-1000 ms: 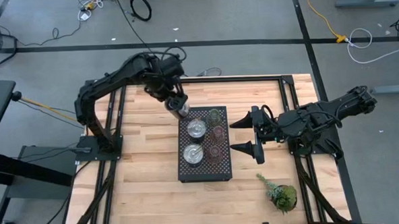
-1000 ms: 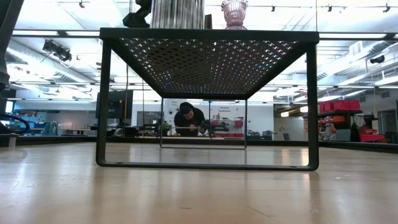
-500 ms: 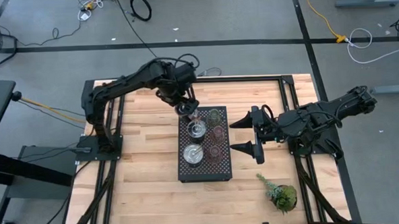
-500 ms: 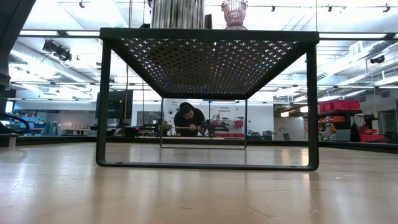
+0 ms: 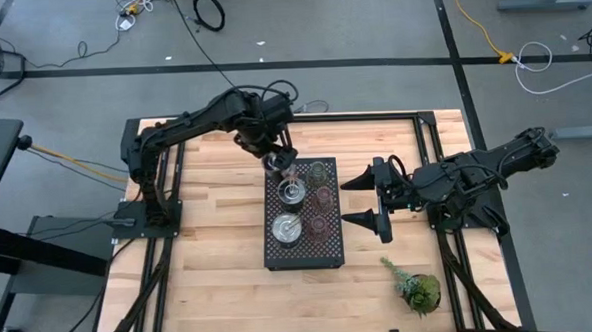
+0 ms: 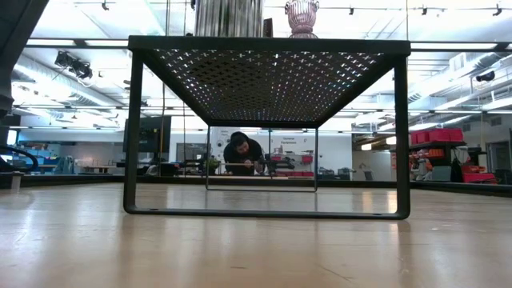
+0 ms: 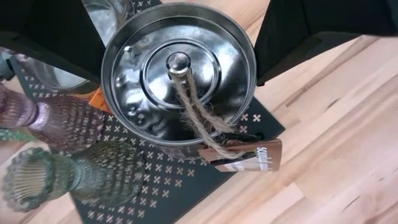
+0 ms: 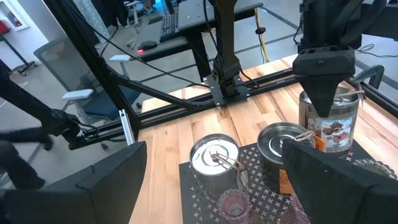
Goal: Pick & Place candle stick holders
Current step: Put the silver scented candle on the shelf aligned with the silver scented candles, then return to Home Position
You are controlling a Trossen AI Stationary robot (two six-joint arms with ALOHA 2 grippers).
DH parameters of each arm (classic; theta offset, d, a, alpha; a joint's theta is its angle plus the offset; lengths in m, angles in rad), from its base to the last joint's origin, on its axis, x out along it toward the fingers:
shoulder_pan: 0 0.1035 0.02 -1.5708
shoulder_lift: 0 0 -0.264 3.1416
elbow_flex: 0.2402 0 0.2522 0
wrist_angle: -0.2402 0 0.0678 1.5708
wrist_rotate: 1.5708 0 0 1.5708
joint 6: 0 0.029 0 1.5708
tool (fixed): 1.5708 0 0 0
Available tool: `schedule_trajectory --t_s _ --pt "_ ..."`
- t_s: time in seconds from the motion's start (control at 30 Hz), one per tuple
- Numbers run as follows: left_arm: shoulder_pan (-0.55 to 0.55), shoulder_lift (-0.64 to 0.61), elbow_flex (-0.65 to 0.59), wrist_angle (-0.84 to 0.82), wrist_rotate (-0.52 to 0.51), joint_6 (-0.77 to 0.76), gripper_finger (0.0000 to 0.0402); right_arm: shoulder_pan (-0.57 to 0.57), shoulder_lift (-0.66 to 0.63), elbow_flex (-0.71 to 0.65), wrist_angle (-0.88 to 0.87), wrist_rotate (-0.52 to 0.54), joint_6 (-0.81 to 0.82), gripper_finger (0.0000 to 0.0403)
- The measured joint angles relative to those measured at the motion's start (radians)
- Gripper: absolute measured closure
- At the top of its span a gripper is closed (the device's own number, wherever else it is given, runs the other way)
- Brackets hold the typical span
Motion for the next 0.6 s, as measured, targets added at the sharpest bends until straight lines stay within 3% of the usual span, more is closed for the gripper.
schedule_trajectory --t_s 0.17,0.37,0.6 --pt "0.0 0.0 0.0 0.031 0.0 -0.005 0.0033 0.0 0.0 0.0 0.0 0.0 0.0 0.0034" --pt "-0.002 -0.001 0.002 0.059 0.005 -0.01 0.0008 0.0 0.0 0.0 0.0 0.0 0.0 0.0034" --pt "-0.005 -0.003 0.002 0.06 0.005 -0.01 0.0023 0.0 0.0 0.0 0.0 0.0 0.0 0.0034"
